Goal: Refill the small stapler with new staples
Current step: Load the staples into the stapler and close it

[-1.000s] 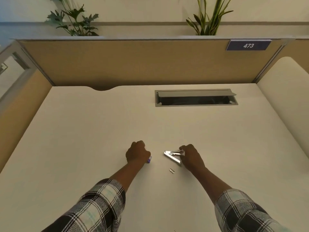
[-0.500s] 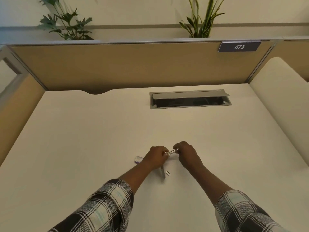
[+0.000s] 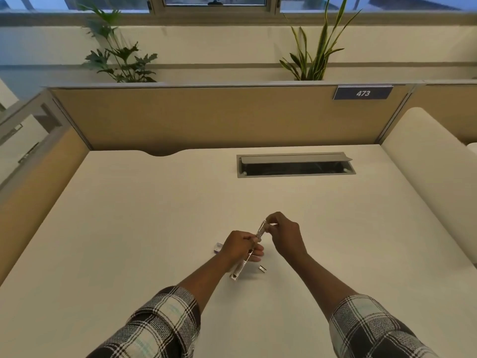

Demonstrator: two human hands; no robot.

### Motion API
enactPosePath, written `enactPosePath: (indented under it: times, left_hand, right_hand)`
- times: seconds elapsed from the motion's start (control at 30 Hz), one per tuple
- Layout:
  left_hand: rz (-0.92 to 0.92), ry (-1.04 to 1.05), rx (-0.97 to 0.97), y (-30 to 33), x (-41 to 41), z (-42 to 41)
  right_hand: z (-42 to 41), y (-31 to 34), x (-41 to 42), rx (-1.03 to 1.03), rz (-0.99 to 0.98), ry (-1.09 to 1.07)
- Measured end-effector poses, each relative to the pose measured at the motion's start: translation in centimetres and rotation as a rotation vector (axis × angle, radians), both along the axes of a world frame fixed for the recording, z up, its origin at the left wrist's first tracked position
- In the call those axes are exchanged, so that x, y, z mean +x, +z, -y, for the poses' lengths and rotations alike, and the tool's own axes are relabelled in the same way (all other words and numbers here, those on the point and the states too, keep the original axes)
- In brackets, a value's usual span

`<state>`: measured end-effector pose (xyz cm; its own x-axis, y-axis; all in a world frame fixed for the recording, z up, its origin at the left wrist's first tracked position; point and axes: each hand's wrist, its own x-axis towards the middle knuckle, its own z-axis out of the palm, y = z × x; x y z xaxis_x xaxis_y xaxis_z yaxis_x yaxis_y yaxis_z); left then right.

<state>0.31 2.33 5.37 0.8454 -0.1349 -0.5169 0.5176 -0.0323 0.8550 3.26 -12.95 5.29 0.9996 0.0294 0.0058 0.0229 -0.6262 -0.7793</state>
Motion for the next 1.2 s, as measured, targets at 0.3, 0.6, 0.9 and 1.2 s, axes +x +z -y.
enactPosePath:
  times: [0.3, 0.6, 0.9, 1.2]
  left_hand:
    - [-0.166, 0.053, -0.183, 0.9, -1.6, -0.4]
    - [-0.137, 0.091, -0.191, 1.5, -2.7, -0.2]
    - [-0.154, 0.148, -0.259, 1.7, -3.3, -0.4]
    - [-0.170, 0.208, -0.297, 1.8, -3.3, -0.7]
  right_hand:
    - [-1.1, 0.6, -1.1, -0.054, 0.101, 0.032]
    - [-2.0, 1.1, -1.9, -0.070, 0.135, 0.073]
    - [-2.7, 1.6, -2.4, -0.134, 0.212, 0.083]
    - [-3.4, 2.3, -2.5, -0.103, 0.192, 0.088]
